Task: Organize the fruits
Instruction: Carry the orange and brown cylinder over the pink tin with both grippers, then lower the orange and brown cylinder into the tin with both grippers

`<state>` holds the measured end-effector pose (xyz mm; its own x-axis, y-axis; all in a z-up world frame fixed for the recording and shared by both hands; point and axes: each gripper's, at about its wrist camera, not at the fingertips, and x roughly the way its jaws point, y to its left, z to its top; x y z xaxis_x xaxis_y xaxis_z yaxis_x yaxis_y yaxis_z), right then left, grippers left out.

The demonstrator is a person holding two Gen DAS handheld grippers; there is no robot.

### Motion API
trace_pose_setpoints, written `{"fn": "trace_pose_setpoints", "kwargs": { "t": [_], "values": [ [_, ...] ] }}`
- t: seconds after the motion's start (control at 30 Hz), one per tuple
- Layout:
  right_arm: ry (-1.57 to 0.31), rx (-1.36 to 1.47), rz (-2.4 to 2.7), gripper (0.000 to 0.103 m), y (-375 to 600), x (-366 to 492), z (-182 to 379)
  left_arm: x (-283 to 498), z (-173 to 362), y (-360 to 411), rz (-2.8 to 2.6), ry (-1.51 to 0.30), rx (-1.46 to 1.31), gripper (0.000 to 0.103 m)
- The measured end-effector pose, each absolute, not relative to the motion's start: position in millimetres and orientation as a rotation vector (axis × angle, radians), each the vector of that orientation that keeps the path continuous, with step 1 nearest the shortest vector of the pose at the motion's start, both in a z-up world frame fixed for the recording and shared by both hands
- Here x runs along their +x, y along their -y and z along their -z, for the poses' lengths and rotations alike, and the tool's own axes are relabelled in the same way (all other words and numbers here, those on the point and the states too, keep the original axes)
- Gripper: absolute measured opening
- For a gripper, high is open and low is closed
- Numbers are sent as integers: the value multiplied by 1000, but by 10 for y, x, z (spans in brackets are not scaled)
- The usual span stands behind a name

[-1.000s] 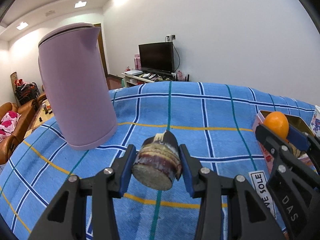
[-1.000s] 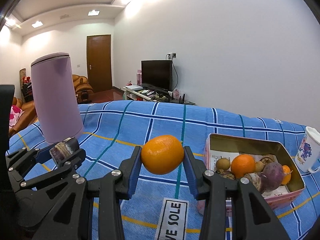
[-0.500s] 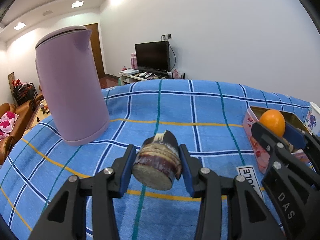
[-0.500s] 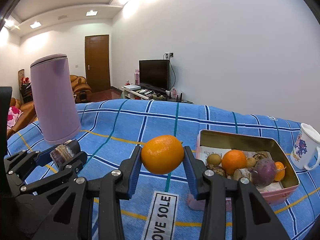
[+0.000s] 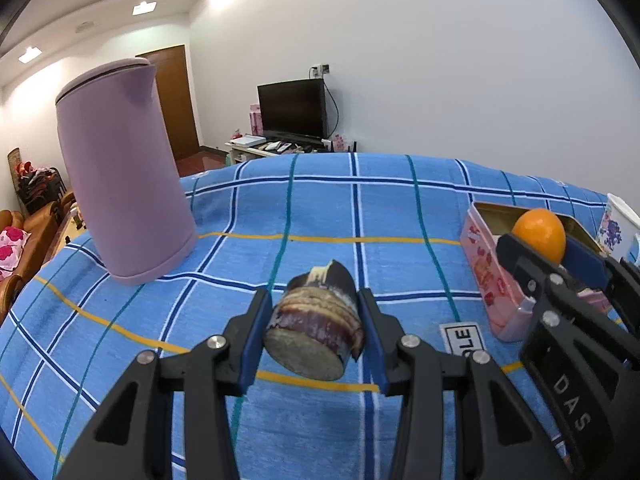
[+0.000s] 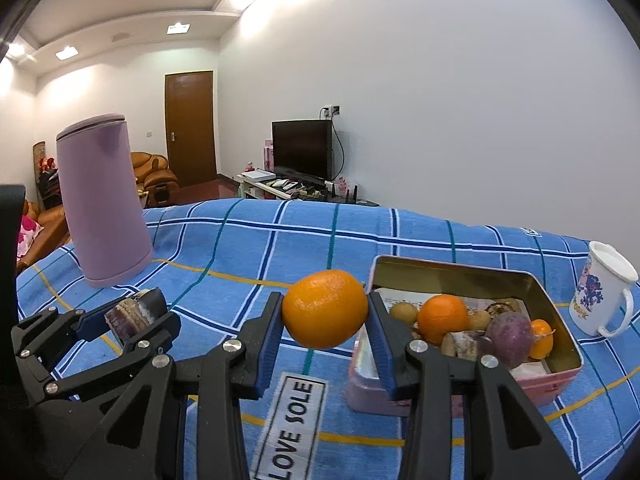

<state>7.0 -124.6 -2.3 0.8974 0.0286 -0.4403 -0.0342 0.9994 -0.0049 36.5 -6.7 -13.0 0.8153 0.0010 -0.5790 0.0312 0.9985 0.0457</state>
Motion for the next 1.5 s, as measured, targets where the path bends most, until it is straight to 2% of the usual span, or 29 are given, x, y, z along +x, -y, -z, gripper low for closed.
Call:
{"fn": "trace_pose_setpoints", "kwargs": {
  "t": [1.5],
  "values": [
    [-419, 55, 100, 43, 2399, -155, -105, 296, -117, 1157, 174, -552, 84, 46]
  ]
}}
